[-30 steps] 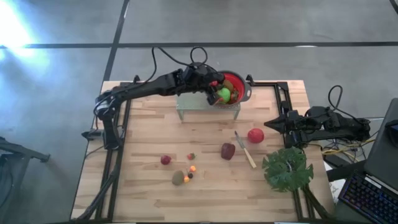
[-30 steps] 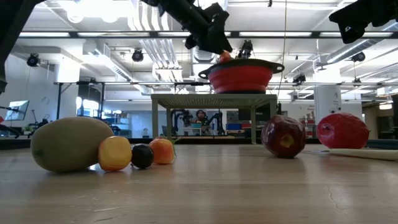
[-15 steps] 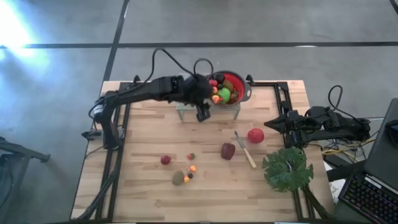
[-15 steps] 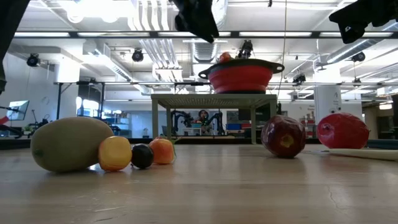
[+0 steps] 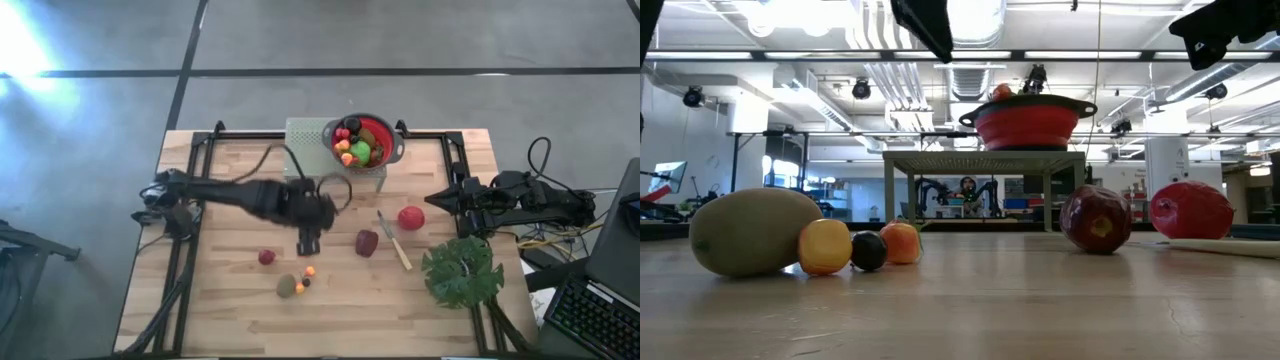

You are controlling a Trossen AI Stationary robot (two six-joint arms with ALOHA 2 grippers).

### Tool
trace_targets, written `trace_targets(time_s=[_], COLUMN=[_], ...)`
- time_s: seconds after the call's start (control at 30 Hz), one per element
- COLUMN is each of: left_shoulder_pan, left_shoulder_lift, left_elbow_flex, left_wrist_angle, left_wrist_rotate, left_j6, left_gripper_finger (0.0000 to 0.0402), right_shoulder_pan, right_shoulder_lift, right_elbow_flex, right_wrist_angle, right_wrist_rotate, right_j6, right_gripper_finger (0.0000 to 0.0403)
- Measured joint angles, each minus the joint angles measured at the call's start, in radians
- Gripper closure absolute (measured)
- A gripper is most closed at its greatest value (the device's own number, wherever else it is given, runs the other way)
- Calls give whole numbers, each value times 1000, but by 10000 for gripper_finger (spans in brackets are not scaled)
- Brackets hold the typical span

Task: Pick & Place Fruit
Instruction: Put the red strawberry into the black strainer bowl on the shelf

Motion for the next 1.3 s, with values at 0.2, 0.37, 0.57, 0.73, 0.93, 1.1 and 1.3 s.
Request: trace_targets(time_s=[0.2,0.37,0.57,0.73,0.93,1.1,1.3], left_shoulder_pan=[-101,-134,-126,-108,-94,-92,-90], left_shoulder_lift=[2,3,3,3,3,3,3], left_elbow_flex=[-120,-276,-434,-544,-635,-678,-730], left_wrist_angle=[88,261,439,605,703,744,854], left_wrist_rotate=[-11,-11,-14,-14,-11,-10,-13], left_j6=[-30,-20,-25,-30,-59,-80,-83], left_gripper_finger=[211,211,211,219,236,246,247], right_shoulder_pan=[0,0,0,0,0,0,0], right_shoulder_lift=[0,0,0,0,0,0,0], right_elbow_flex=[0,0,0,0,0,0,0], right_wrist_angle=[0,0,0,0,0,0,0], right_wrist_rotate=[0,0,0,0,0,0,0], right_j6=[0,0,0,0,0,0,0], right_gripper_finger=[394,394,394,394,394,394,394])
